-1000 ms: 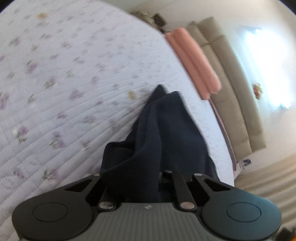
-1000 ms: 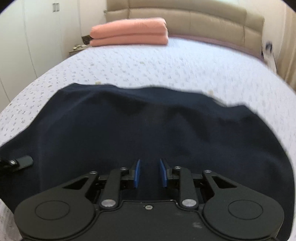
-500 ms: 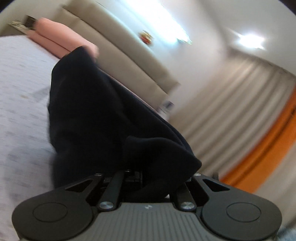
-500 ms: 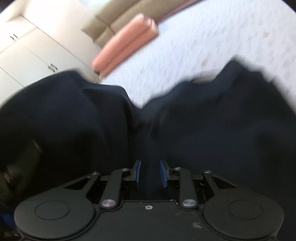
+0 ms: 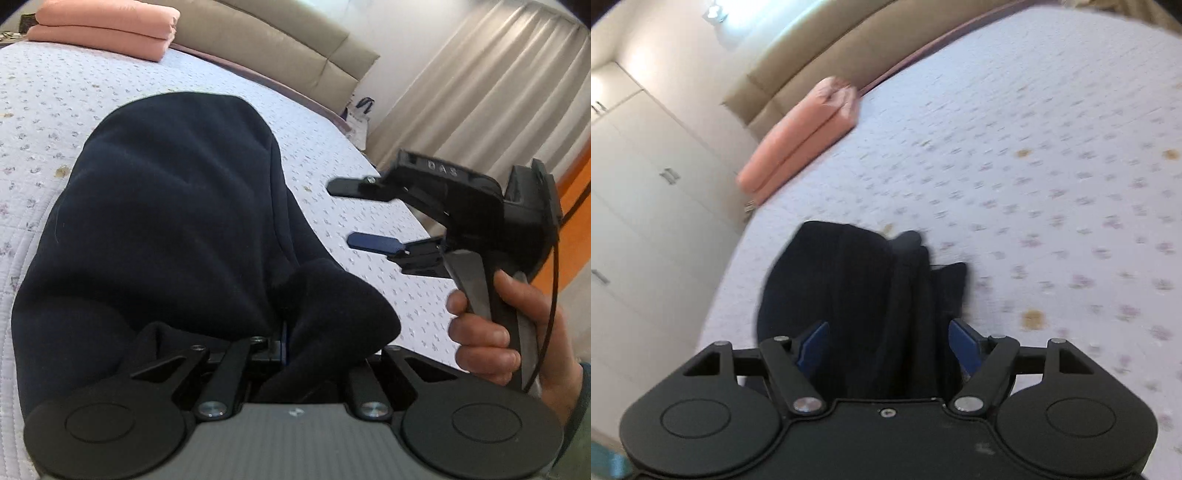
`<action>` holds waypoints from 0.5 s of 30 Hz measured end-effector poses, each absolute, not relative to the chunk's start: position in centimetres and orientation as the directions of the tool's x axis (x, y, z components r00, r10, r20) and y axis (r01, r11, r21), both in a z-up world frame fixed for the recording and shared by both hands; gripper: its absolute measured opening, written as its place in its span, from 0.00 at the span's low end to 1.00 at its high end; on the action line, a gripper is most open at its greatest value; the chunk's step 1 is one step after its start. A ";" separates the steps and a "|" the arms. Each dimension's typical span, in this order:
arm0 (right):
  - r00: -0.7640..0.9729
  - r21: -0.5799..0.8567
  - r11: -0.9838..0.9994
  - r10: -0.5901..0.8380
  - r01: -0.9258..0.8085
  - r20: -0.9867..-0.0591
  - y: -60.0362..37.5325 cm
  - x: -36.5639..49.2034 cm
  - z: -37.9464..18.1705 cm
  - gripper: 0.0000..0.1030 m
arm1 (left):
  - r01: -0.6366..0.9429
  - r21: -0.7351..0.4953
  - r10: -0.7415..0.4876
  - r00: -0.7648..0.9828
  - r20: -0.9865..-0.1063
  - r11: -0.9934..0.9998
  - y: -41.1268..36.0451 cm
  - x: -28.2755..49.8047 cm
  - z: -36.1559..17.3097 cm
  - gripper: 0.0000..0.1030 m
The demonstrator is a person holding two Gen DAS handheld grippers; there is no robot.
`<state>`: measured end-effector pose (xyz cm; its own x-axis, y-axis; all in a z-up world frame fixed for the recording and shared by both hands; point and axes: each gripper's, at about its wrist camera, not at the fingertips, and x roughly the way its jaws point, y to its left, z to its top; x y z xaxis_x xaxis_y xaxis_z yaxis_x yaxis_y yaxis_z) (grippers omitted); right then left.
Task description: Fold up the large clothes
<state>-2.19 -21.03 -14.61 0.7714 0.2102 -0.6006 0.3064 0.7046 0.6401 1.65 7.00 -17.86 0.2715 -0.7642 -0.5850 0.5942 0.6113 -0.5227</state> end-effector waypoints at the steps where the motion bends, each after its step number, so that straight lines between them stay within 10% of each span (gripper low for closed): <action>1: 0.772 0.662 0.692 0.240 0.289 -0.589 -21.1 -1.5 -14.7 0.84 | 0.590 -0.522 -0.761 0.274 -0.588 0.616 6.9 1.5 -17.7 0.09; 6: 0.764 0.668 0.698 0.275 0.259 -0.584 -21.2 2.6 -15.2 0.84 | 0.584 -0.514 -0.752 0.289 -0.592 0.629 7.3 0.3 -17.1 0.09; 10: 0.709 0.642 0.739 0.342 0.202 -0.617 -20.0 5.6 -15.4 0.27 | 0.590 -0.495 -0.744 0.307 -0.594 0.638 6.9 -0.1 -16.8 0.09; 15: 0.749 0.468 0.875 0.228 0.122 -0.622 -18.4 4.4 -11.3 0.19 | 0.662 -0.434 -0.752 0.313 -0.580 0.611 5.3 -1.2 -14.5 0.09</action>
